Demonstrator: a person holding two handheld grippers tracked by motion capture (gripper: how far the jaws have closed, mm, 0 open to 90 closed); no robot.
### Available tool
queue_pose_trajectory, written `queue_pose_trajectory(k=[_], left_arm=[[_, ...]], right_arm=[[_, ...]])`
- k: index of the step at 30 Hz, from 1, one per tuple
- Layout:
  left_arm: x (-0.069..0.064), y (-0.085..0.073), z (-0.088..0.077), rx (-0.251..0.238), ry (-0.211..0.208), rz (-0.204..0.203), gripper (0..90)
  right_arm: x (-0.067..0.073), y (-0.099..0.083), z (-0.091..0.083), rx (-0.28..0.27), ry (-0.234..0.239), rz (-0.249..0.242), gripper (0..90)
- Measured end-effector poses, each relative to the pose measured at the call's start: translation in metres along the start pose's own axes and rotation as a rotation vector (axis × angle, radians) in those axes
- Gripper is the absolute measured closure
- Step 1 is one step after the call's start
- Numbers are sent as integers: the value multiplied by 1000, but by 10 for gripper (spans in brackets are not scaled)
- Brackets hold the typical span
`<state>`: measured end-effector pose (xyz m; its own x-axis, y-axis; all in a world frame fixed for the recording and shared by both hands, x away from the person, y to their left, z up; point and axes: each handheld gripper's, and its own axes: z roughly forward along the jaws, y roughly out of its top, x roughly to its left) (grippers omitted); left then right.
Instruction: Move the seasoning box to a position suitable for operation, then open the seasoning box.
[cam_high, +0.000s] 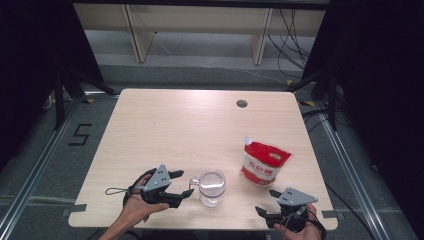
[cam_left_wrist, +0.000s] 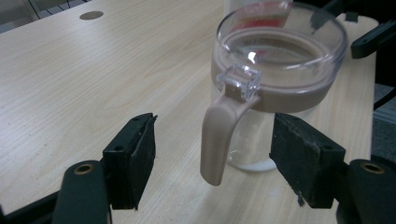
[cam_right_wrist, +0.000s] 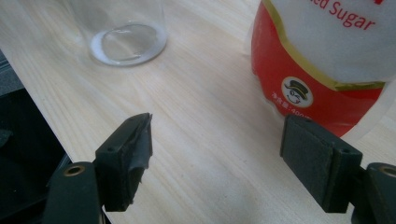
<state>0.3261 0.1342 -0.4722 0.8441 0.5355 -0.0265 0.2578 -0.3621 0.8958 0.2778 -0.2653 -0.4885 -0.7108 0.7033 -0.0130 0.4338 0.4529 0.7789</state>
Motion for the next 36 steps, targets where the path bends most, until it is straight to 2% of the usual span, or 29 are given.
queue_pose_trajectory(k=[3,5,6,7,9,10,12,13,14,15,16,17,18,19,21,22,23,29,30,31,33,34,36], left_arm=[[1,3,-4,6,-7,-10,315],[1,5,-5,1,-13,-12,325],[0,6,-6,-6,-10,-36,331],[1,10,-9,-23,-26,-31,355],[2,12,-11,-23,-33,-37,373],[1,14,-11,-33,-31,-53,391],[1,16,-13,-38,-13,-54,449],[1,17,-14,-34,7,-42,462],[2,18,-14,-36,11,-33,462],[0,19,-14,-49,15,-68,516],[0,19,-14,-49,15,-68,553],[-1,20,-14,-54,19,-75,553],[-1,21,-15,-48,25,-68,605],[-1,22,-15,-50,22,-52,627],[-2,23,-15,-64,13,-67,683],[-3,24,-16,-66,16,-62,702],[-4,25,-16,-72,19,-76,744],[-8,30,-11,-69,14,-53,819],[-9,30,-9,-74,16,-47,833],[-9,32,-8,-68,19,-27,862],[-9,33,-6,-70,14,-22,873],[-10,33,-5,-72,18,-37,881],[-11,33,-4,-63,20,-24,890]], right_arm=[[0,0,-1,-5,-9,-6,262],[2,0,-1,2,5,2,262],[1,0,-1,2,11,-11,265],[2,0,0,12,15,-23,313],[2,-1,1,14,11,-34,323],[2,-1,1,15,11,-41,316],[3,0,1,19,14,-39,307],[3,0,1,4,10,-57,306],[3,0,1,4,10,-57,306],[4,0,0,1,0,-43,285],[4,0,0,1,0,-43,285],[3,-1,0,2,-8,-34,274],[4,-1,0,-3,-14,-18,271],[2,-1,0,-11,-15,-28,270],[2,-1,0,-8,1,-13,258],[1,-1,0,-13,-1,-14,252],[2,0,-1,-27,-15,-10,251],[4,1,0,-24,-15,-16,251],[6,1,0,-20,-17,11,252],[4,1,0,-24,-12,-11,255],[3,1,0,-25,-9,-20,257],[3,1,0,-29,-11,-17,257],[3,0,1,-20,3,-10,261]])
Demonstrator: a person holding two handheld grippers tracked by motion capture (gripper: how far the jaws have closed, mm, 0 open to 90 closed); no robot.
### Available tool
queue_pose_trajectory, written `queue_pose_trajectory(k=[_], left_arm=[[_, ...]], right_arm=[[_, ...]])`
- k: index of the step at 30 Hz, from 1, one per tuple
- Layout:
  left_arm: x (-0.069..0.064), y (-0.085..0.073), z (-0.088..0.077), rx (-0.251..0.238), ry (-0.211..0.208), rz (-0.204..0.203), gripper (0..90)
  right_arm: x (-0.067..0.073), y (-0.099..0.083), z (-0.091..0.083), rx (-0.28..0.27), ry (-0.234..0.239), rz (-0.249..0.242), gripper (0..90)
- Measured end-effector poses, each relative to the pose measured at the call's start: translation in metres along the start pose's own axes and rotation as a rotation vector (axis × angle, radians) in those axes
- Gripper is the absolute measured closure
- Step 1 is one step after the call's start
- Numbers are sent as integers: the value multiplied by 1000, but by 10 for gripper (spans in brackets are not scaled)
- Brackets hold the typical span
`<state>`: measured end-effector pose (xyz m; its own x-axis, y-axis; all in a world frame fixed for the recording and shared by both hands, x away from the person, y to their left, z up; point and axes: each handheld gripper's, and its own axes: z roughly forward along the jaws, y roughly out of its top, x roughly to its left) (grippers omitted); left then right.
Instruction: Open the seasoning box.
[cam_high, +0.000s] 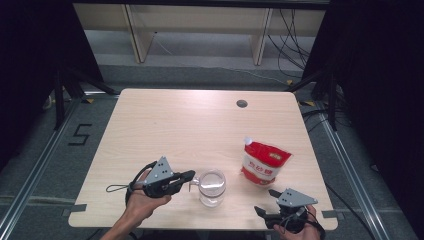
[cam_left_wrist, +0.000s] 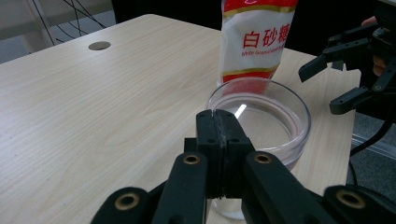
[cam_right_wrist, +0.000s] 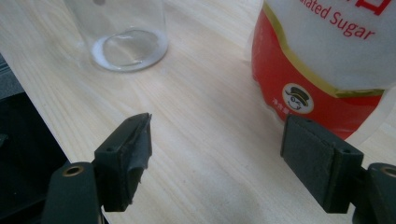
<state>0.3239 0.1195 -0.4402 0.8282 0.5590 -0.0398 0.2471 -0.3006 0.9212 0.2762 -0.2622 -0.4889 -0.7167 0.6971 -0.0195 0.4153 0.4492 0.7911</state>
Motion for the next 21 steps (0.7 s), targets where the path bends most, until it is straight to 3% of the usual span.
queue_pose_trajectory(k=[1,2,3,4,9,14,19,21], left_arm=[[-1,-1,1,6,-5,-7,891],[-1,-1,1,14,-1,17,891],[-2,-2,2,16,-8,24,891],[-2,-2,2,18,-6,32,891],[1,-6,4,20,-2,-22,883],[1,-6,4,24,9,-24,870],[1,-8,4,17,7,-39,861],[1,-8,4,15,10,-23,861]], right_arm=[[0,0,1,-5,2,-3,263],[3,0,-1,15,-5,30,267],[2,1,0,-4,-8,-12,271],[2,1,0,-4,-8,-12,271],[3,3,0,-17,11,-21,331],[4,3,0,-10,9,-10,332],[8,8,2,-54,28,-41,415],[9,10,2,-64,39,-31,438]])
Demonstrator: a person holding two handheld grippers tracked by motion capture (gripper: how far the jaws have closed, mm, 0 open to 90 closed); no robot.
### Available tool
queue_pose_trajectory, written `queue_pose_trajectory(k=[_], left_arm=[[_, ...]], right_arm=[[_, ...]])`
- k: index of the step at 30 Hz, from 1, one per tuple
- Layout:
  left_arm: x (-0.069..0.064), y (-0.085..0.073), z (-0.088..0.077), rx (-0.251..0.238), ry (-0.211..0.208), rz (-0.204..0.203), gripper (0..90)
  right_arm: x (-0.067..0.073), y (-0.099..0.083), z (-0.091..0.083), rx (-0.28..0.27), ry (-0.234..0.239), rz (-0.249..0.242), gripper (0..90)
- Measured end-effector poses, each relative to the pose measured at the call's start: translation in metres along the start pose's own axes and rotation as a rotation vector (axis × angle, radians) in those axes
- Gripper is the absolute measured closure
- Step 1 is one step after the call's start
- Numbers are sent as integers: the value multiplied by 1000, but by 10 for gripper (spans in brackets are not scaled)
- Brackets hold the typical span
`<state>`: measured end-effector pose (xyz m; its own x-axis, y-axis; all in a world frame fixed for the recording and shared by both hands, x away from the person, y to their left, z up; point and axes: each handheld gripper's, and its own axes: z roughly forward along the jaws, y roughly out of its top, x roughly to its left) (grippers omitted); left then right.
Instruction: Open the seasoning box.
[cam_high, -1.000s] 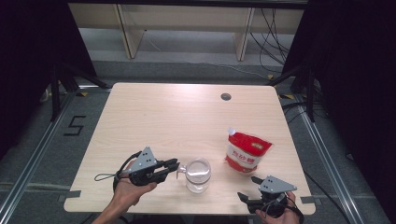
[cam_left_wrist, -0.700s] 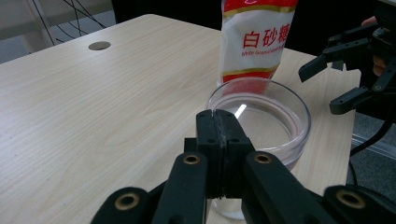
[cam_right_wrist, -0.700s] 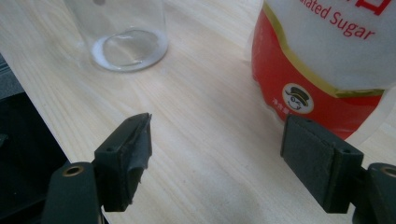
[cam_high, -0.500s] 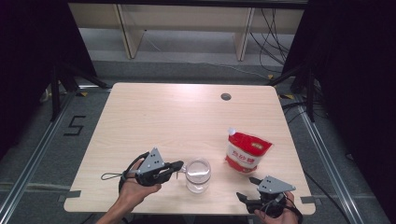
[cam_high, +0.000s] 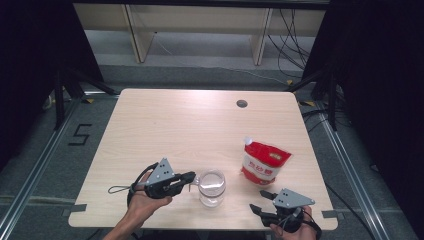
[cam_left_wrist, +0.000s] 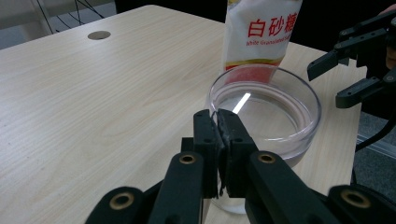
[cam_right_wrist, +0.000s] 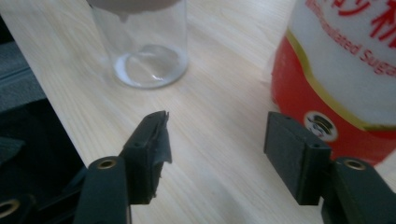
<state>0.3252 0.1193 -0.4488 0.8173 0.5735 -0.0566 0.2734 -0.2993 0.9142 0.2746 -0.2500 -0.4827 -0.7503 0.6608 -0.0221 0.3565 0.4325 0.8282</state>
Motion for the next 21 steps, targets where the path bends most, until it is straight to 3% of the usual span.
queue_pose_trajectory(k=[5,7,12,13,16,19,20,21], left_arm=[[0,-1,0,-1,-3,-11,857],[0,-1,0,1,-3,-6,857],[0,-2,0,-1,-3,-11,858],[0,-2,0,-1,-3,-8,859],[0,-2,0,-1,-4,-9,859],[0,-2,-1,-1,-3,-7,859],[0,-2,0,-3,-2,-8,859],[0,-2,0,-3,-1,-8,859]], right_arm=[[4,4,3,-21,23,41,465],[4,6,4,-23,25,21,485],[11,12,5,-36,32,29,581],[9,14,6,-44,35,2,595],[13,17,7,-67,41,-13,667],[16,22,6,-72,45,-10,710],[19,24,7,-57,38,26,711],[19,25,9,-75,46,1,728]])
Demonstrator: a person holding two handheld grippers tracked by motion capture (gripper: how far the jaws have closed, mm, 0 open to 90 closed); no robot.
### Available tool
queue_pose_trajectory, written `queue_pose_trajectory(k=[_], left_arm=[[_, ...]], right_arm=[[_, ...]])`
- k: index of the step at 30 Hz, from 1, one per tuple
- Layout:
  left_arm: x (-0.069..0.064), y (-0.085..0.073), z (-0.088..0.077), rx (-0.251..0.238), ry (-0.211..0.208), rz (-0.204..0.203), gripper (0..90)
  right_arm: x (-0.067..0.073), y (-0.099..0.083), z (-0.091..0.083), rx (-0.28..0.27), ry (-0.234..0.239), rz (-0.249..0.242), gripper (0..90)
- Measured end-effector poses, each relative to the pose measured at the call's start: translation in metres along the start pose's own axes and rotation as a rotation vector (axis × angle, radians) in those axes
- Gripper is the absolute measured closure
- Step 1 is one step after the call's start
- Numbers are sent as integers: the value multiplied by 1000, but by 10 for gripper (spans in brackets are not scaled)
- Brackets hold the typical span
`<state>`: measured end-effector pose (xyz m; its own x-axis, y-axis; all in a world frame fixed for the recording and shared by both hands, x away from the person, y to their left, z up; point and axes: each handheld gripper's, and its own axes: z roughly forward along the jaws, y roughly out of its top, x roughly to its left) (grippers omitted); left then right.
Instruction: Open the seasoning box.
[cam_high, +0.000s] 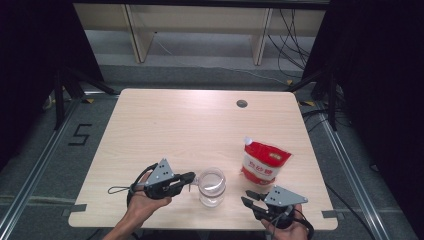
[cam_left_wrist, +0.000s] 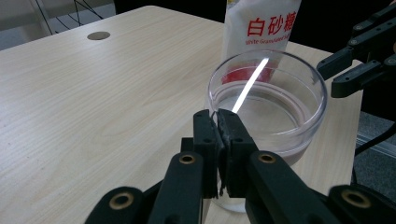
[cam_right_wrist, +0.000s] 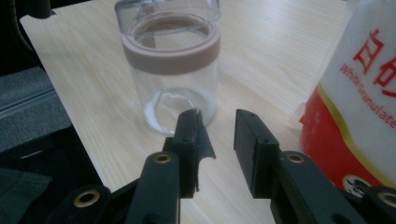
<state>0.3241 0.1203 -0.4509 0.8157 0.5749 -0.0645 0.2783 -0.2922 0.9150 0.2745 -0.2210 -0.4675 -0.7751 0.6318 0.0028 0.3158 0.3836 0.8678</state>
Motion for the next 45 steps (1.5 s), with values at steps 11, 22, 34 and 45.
queue_pose_trajectory(k=[11,22,34,45], left_arm=[[0,0,0,1,2,5,863],[2,-1,0,-1,-5,35,865],[2,-2,-1,-6,1,5,820],[5,-17,-15,20,9,31,468]], right_arm=[[9,14,14,-4,12,-65,856],[14,29,28,-16,27,-118,895],[17,40,35,-49,36,-150,896],[17,47,37,-58,44,-172,882]])
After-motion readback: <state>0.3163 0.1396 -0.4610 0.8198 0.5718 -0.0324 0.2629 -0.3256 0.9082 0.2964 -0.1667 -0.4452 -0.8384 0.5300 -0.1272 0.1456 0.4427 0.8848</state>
